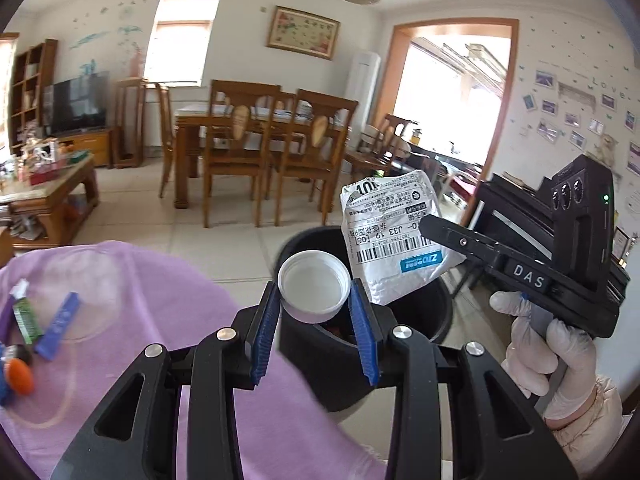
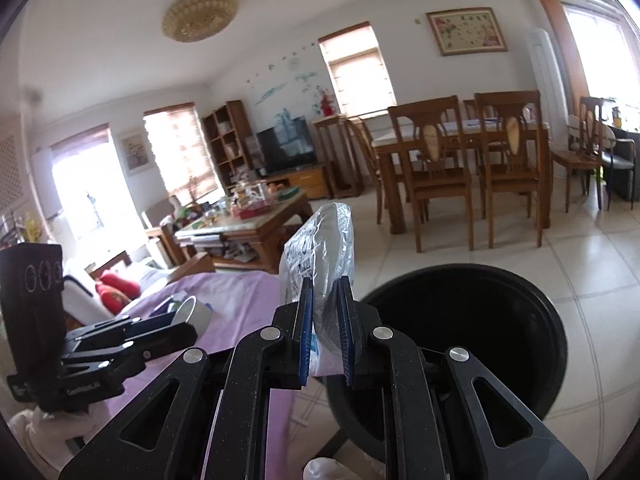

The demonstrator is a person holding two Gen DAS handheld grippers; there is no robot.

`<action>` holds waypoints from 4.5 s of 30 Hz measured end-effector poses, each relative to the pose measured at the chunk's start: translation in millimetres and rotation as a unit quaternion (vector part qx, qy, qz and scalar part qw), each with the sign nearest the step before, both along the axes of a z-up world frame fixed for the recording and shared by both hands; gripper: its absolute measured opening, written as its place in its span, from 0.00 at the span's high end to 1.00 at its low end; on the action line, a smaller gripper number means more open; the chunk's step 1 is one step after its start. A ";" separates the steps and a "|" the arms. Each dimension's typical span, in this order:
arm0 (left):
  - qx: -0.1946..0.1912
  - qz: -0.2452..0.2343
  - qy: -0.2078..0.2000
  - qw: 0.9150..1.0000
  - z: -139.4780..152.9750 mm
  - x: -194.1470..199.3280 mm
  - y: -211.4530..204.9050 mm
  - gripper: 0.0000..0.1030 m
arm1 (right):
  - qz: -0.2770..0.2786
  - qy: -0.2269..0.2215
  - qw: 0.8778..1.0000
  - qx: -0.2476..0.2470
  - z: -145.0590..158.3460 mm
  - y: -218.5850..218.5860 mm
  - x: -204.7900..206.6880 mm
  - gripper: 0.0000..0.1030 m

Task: Collect trash
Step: 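Carry the lid and bag over the bin and open both tools, then grasp the purple tube with the left tool while the right grasps the blue strip, then carry the tube and strip over the bin and open both tools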

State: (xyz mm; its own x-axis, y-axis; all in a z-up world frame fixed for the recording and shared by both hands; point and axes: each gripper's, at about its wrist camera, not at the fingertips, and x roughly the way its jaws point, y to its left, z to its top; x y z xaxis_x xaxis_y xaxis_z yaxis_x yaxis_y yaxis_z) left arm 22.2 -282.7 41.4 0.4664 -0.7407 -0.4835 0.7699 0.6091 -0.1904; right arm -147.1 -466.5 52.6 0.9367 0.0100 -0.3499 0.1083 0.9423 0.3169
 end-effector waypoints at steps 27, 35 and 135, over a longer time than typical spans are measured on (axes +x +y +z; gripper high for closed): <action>0.097 -0.072 0.024 0.992 -64.7 -9.6 -128.0 0.64 | -0.090 0.059 0.992 0.070 -104.4 -84.0 -23.7 0.86; 0.105 -0.071 0.010 0.992 -60.9 -13.7 -125.8 0.54 | -0.084 0.053 0.992 0.071 -95.9 -80.7 -15.2 0.59; -0.039 0.220 -0.009 0.975 6.7 106.5 221.3 0.76 | 0.151 0.065 0.986 -0.040 13.7 210.0 157.9 0.95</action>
State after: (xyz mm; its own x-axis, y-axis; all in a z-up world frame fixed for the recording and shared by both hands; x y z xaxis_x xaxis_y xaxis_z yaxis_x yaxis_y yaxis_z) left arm 128.7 -61.5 48.0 0.7553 -0.5011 -0.4223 0.4413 0.8653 -0.2375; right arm 10.8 -256.5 66.3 0.8426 0.2500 -0.4770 -0.1468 0.9588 0.2431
